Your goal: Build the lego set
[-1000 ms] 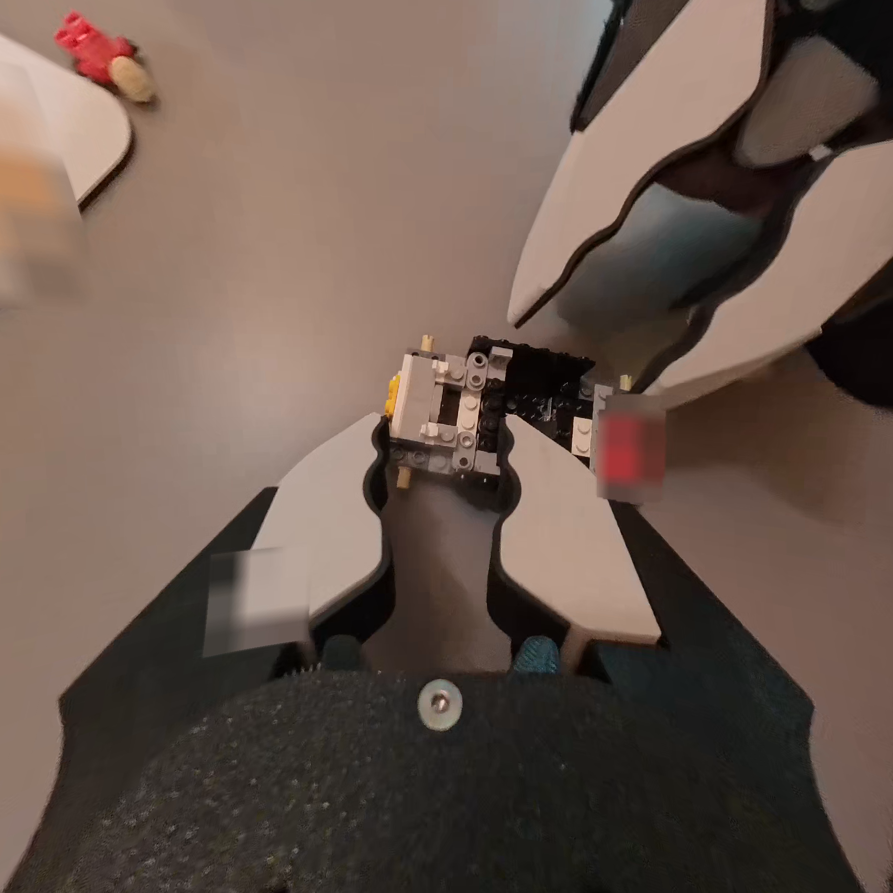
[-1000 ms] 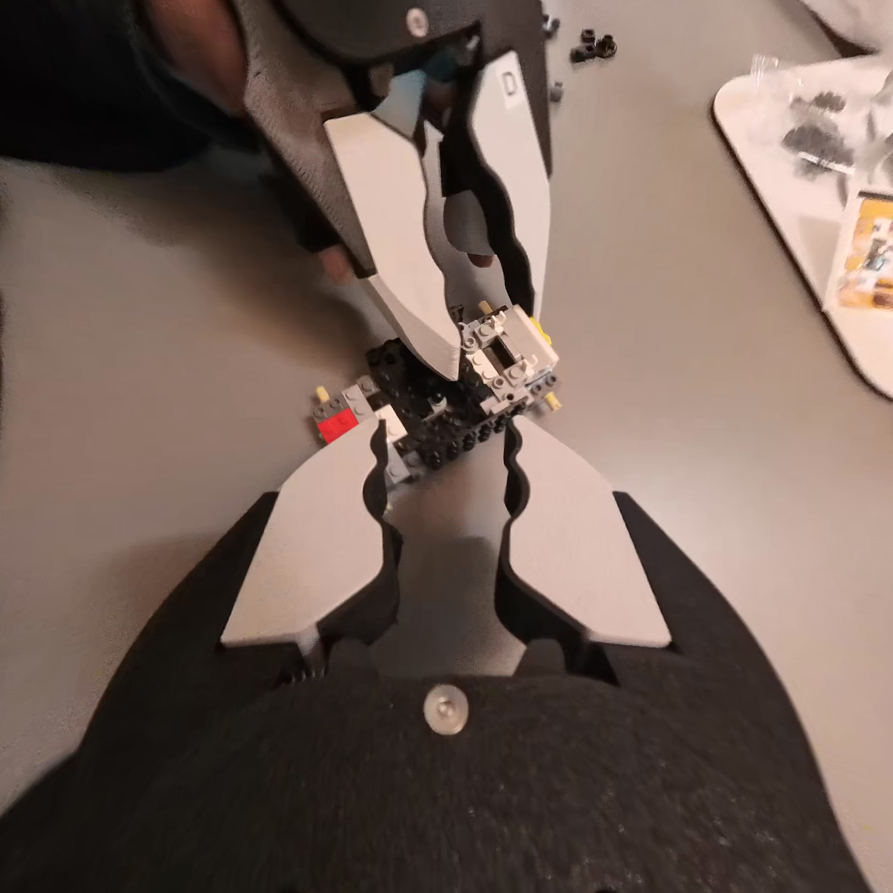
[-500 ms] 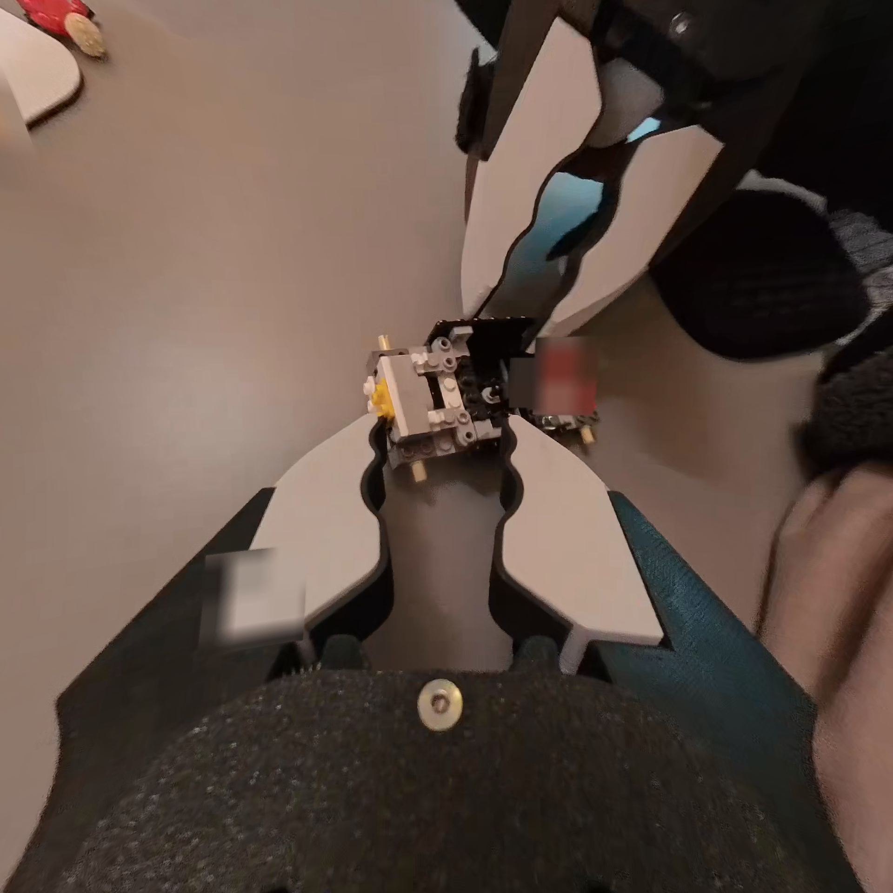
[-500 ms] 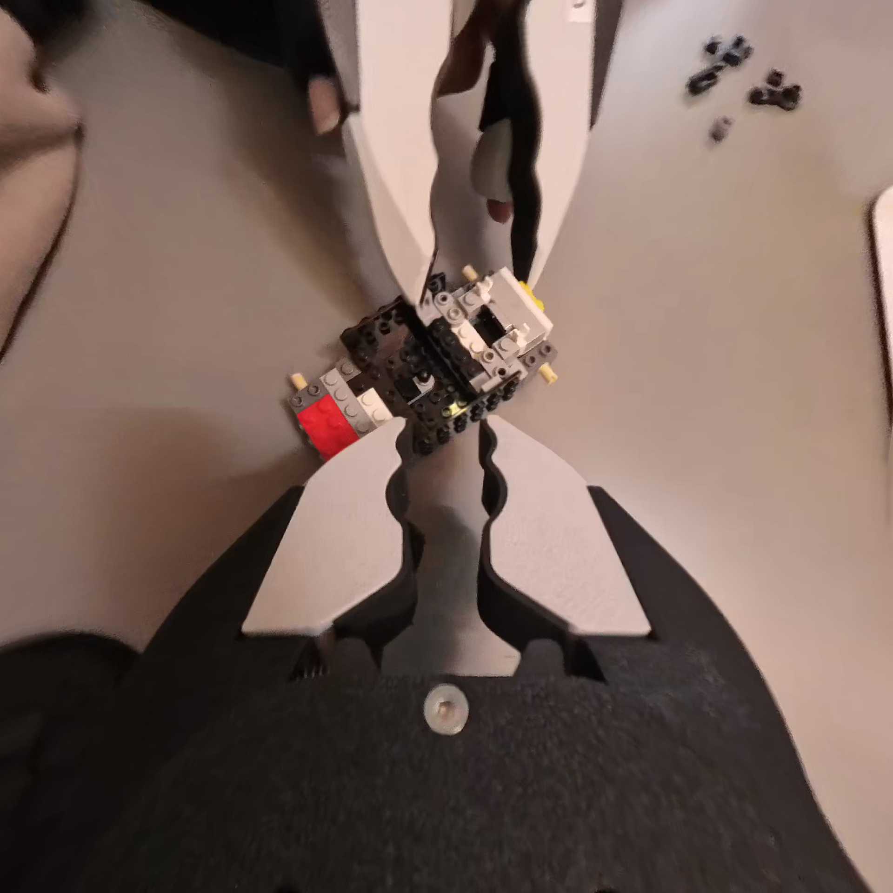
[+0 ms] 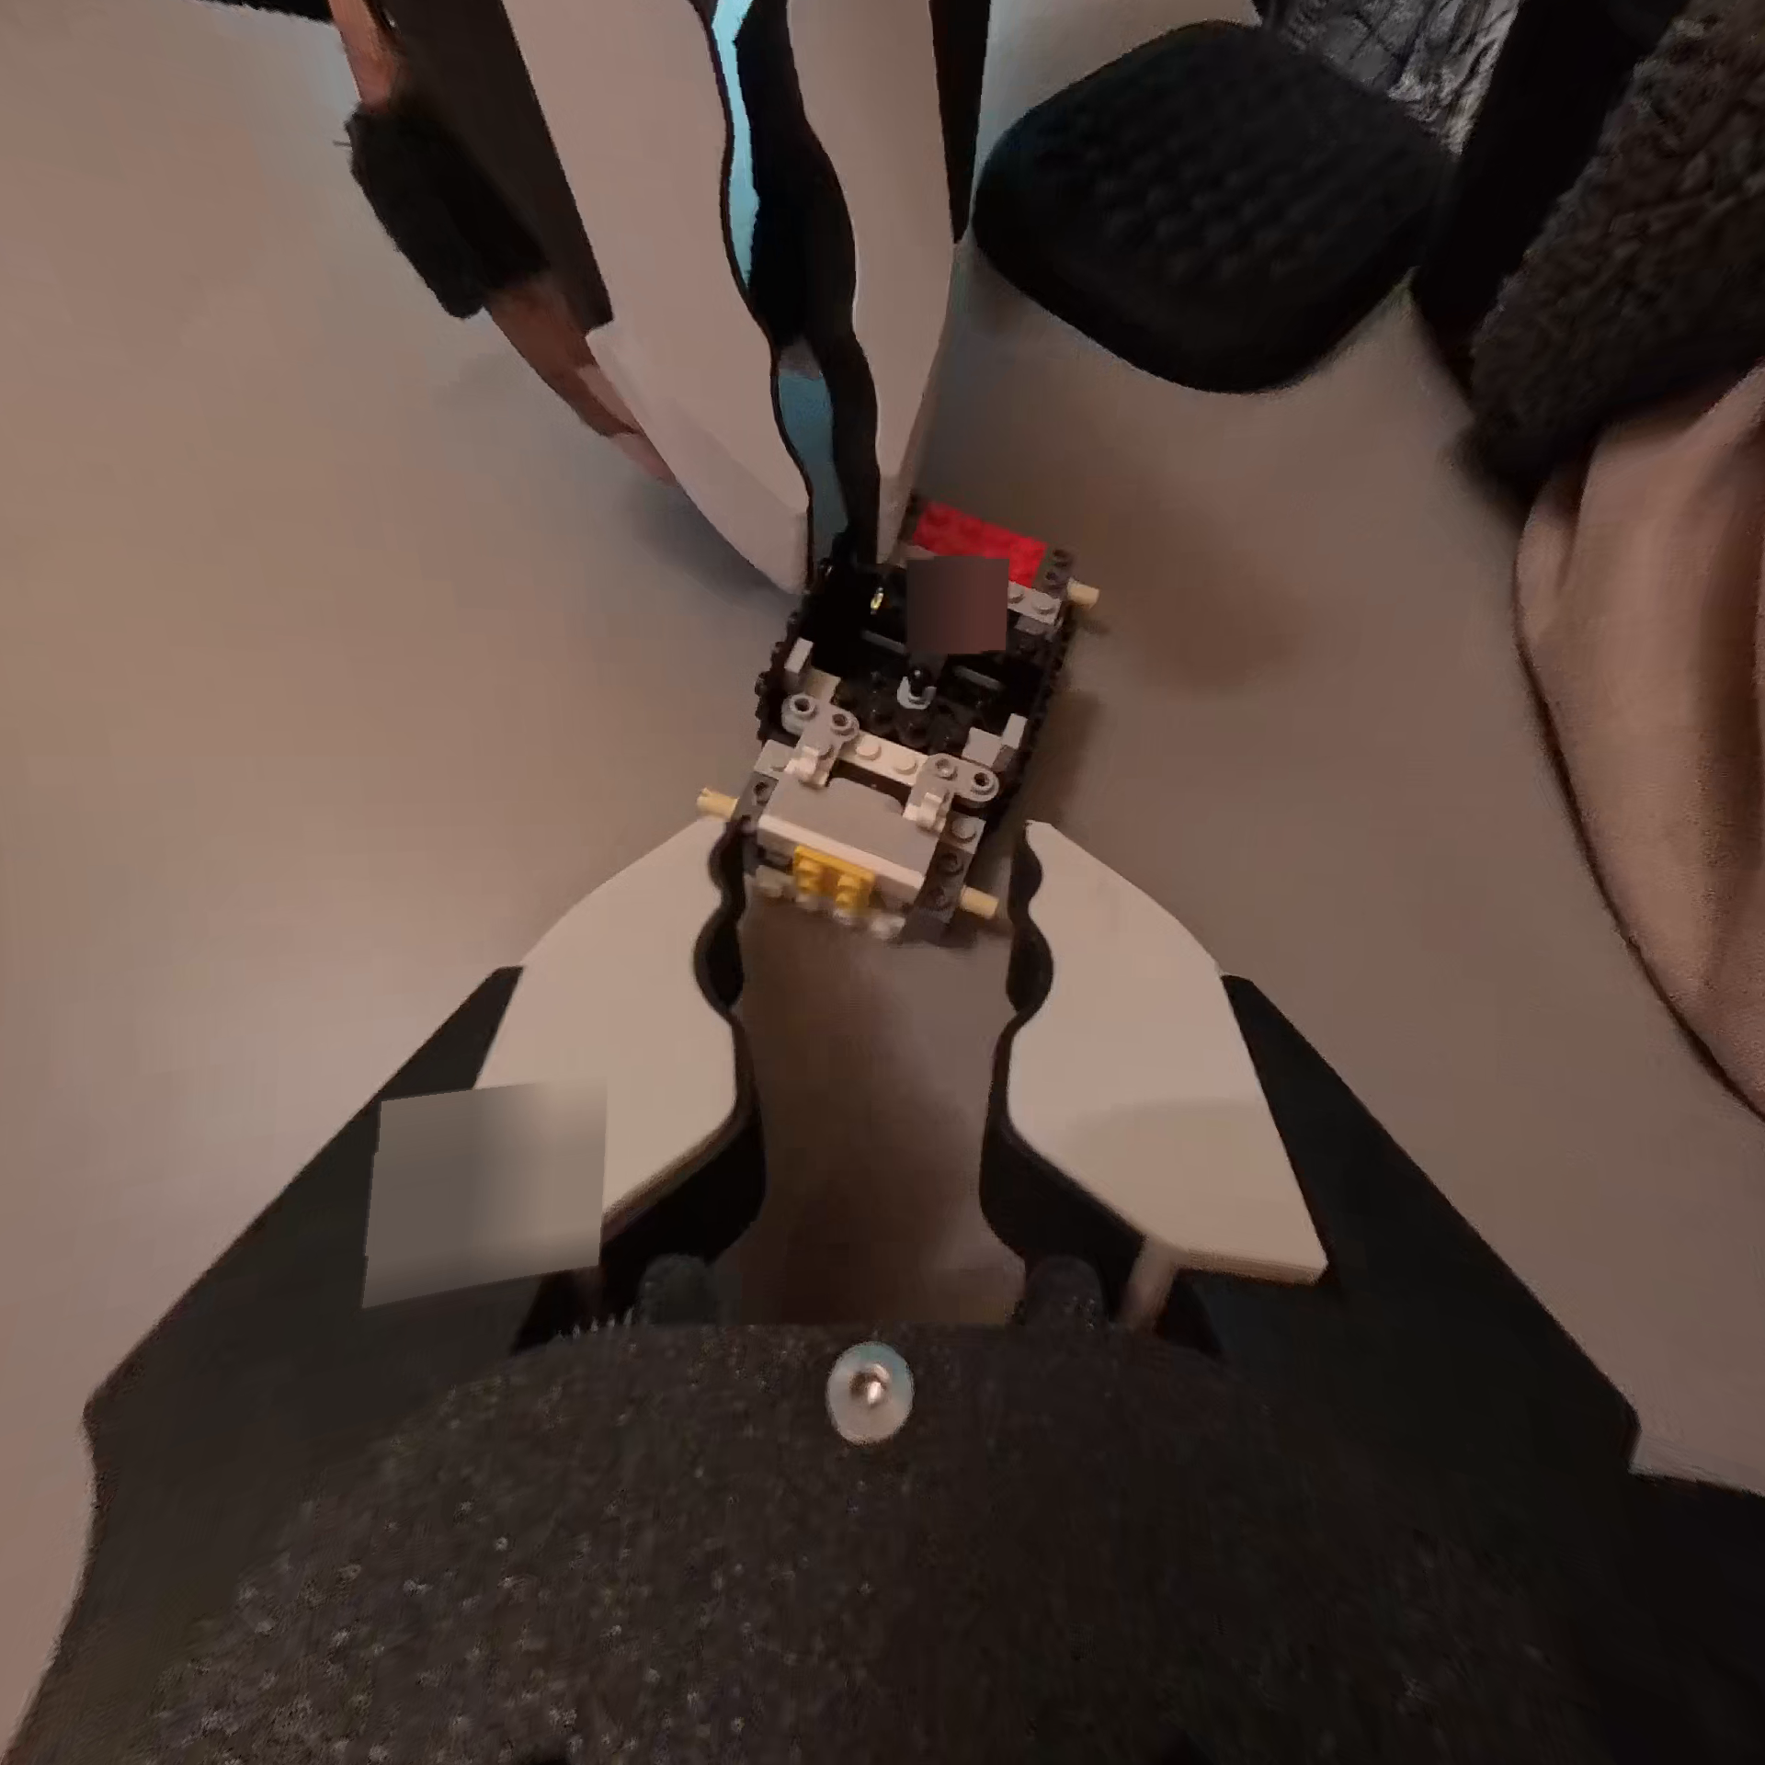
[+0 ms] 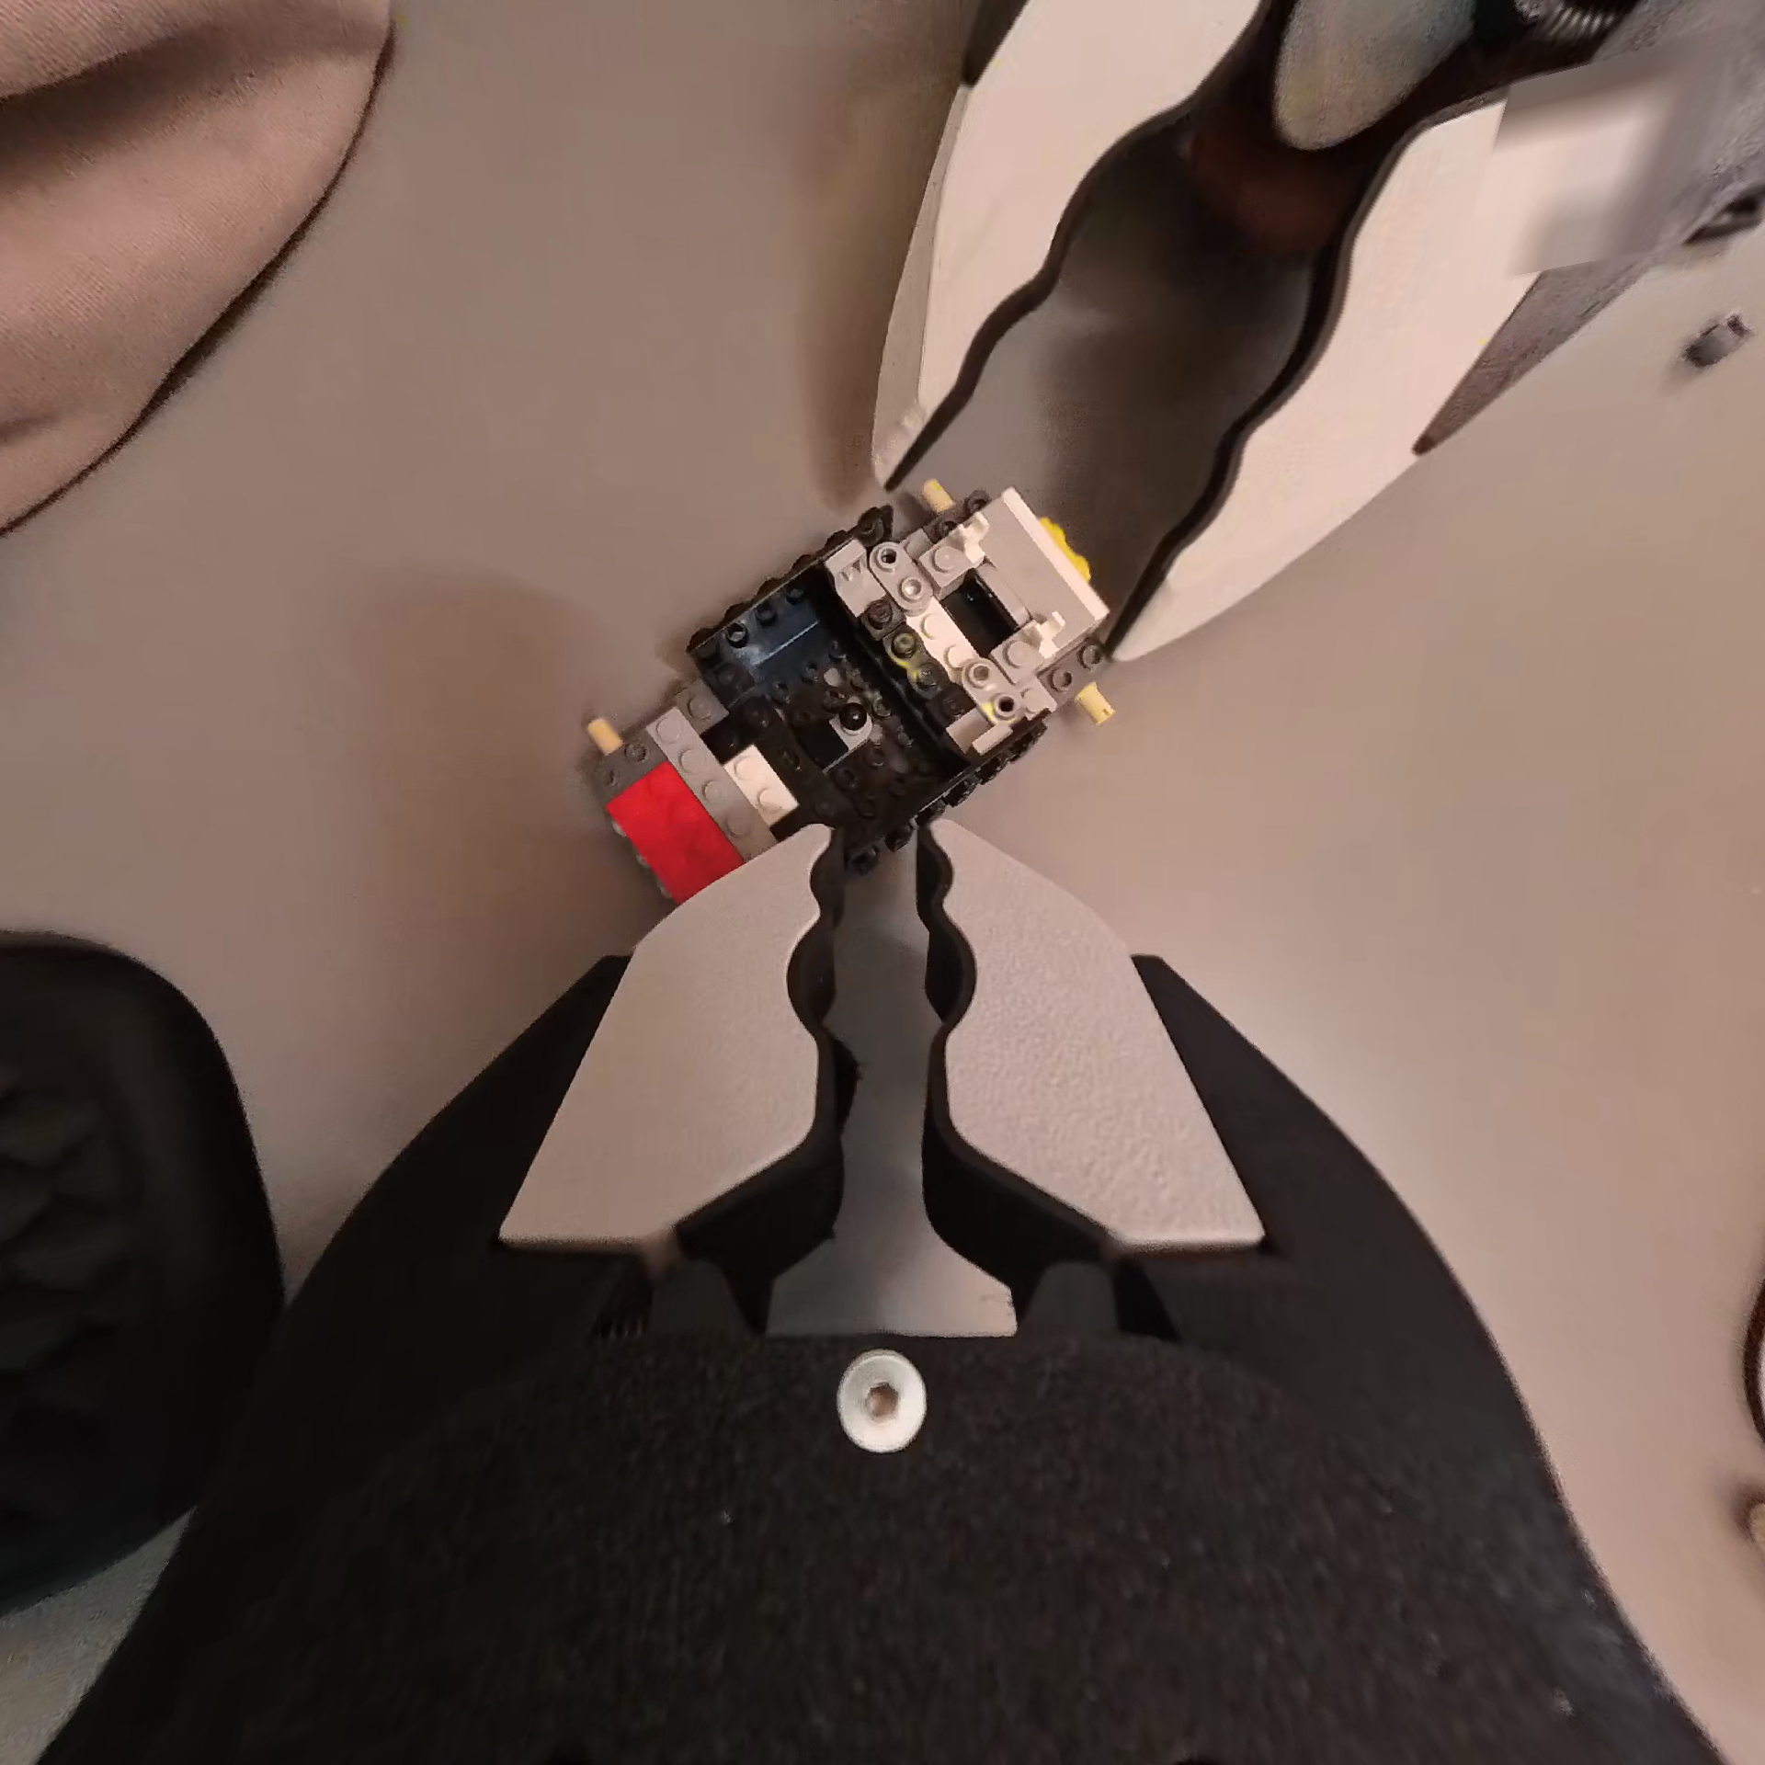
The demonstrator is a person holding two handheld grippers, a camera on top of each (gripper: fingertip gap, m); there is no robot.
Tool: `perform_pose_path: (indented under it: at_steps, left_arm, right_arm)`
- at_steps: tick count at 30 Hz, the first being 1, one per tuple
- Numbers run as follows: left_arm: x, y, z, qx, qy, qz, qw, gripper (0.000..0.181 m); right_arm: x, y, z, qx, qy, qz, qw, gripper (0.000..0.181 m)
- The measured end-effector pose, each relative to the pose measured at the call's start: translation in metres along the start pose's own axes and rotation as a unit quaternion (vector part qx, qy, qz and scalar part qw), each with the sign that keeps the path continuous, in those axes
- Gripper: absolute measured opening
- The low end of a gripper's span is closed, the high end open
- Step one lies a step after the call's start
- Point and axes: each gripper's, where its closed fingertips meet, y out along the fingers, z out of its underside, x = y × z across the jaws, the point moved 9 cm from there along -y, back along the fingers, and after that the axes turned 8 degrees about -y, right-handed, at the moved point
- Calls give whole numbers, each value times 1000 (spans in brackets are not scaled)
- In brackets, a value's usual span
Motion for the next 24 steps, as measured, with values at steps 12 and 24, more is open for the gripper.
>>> perform_pose_path:
  at_steps: [12, 24]
  left_arm:
    - [-24, 7, -1, 3, 18, -49, 999, 35]
    - [-23, 9, 0, -3, 44, -2, 999, 35]
  right_arm:
    - [26, 6, -16, -55, 212, 161, 962, 20]
    - [22, 17, -30, -7, 255, 167, 953, 21]
